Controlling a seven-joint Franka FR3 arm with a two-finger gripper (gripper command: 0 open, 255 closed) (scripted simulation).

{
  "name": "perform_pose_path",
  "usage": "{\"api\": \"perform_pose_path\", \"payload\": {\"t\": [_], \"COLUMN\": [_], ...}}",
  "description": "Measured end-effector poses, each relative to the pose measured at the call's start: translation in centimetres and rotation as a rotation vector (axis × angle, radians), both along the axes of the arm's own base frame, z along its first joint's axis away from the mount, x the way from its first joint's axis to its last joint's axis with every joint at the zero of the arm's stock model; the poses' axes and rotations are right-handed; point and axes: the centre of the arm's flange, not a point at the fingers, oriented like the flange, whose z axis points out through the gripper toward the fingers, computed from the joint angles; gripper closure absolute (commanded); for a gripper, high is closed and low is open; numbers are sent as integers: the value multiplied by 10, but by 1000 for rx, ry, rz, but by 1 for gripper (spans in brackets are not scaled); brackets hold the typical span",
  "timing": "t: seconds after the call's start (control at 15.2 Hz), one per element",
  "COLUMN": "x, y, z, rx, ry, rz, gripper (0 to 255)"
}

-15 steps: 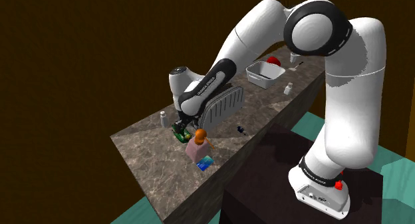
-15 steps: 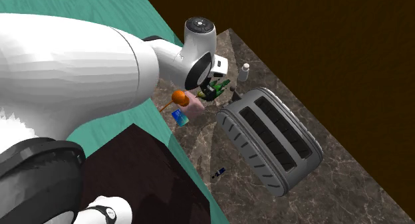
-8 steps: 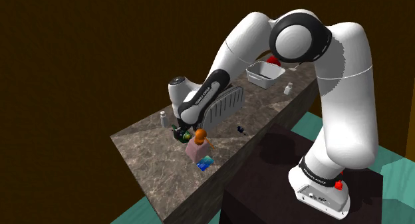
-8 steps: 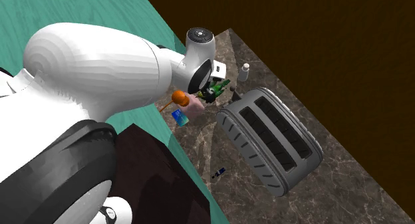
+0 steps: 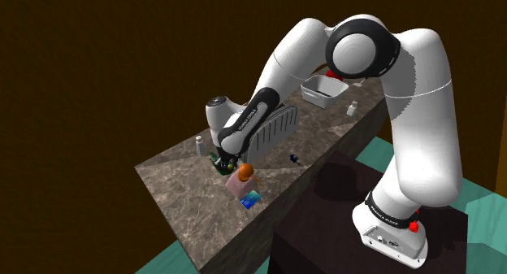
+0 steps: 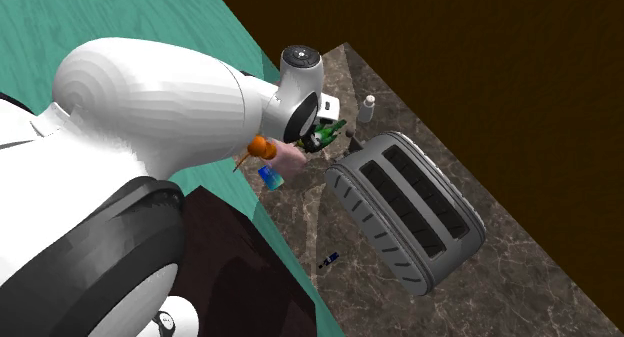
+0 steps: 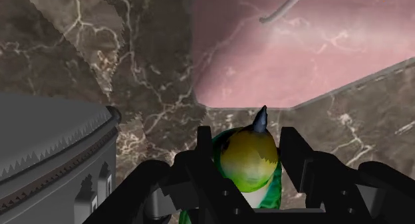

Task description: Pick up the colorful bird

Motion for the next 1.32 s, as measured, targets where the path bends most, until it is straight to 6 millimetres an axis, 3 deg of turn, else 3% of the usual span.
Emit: {"api": "perform_pose_path", "payload": {"t": [0.33, 1.32], "x": [0, 0], "y": [-1, -1], "z": [2, 78], "rx": [0, 0], "ry": [-1, -2], "rz": [0, -1], "gripper": [255, 255]}}
